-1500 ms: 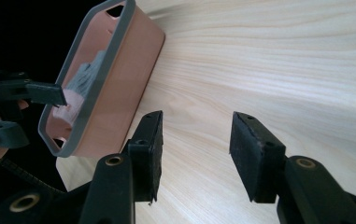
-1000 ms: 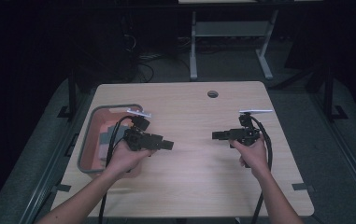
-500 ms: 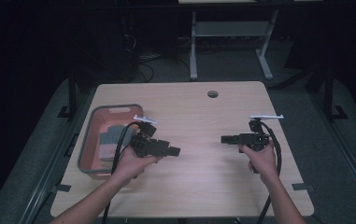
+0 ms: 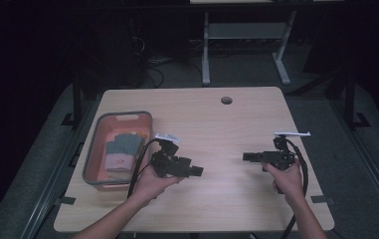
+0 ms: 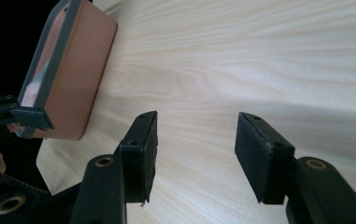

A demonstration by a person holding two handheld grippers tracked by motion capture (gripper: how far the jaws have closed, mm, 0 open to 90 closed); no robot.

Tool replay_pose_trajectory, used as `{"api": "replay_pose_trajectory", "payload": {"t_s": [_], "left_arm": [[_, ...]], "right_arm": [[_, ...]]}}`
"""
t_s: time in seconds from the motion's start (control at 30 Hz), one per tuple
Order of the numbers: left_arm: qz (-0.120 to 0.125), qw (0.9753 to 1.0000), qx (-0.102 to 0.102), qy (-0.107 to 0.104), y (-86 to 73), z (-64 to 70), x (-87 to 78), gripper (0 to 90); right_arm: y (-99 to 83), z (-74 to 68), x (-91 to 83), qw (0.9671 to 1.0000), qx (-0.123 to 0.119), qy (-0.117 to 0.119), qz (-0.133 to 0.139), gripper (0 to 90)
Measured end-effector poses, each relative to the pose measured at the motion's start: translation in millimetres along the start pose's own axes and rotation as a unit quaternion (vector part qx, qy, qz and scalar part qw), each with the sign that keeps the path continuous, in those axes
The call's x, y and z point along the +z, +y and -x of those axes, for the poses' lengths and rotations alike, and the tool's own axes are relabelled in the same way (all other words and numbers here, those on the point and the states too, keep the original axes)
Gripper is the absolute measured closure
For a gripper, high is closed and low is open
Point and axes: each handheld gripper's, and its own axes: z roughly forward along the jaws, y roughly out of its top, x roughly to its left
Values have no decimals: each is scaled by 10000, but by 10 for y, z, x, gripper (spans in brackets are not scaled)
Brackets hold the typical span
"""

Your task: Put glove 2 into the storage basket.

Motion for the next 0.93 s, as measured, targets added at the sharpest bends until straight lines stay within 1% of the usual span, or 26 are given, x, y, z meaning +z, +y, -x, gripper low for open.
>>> {"api": "replay_pose_trajectory", "payload": {"t_s": [0.17,0.2,0.3,0.43,0.53,0.57,0.63,0.7,0.73,0.87,0.93], "left_arm": [[-105,9999,48,-42,-74,34,115,287],[-78,9999,42,-72,-94,44,142,287],[-120,9999,71,-102,-123,65,196,286],[-75,9998,104,-163,-170,94,261,282],[-65,9998,137,-125,-227,109,303,279],[-55,9998,145,-111,-251,110,315,279],[-49,9998,78,-167,-297,95,344,279],[-81,9998,126,-127,-335,77,363,278],[-66,9998,82,-148,-355,72,374,276],[-26,9998,58,-166,-426,66,400,273],[-5,9998,131,-152,-454,67,408,273]], "right_arm": [[-69,52,-17,10000,6,33,27,476],[-83,66,-19,10000,6,46,41,474],[-123,95,-40,9999,63,65,54,469],[-174,126,-79,9999,50,88,94,463],[-217,145,-97,10000,8,79,52,457],[-238,152,-107,9999,-10,91,92,458],[-275,177,-122,9999,30,132,94,454],[-306,204,-140,9999,49,122,97,448],[-320,219,-149,9999,46,108,98,444],[-382,258,-218,9996,24,141,228,434],[-421,271,-248,9993,14,165,323,431]]}}
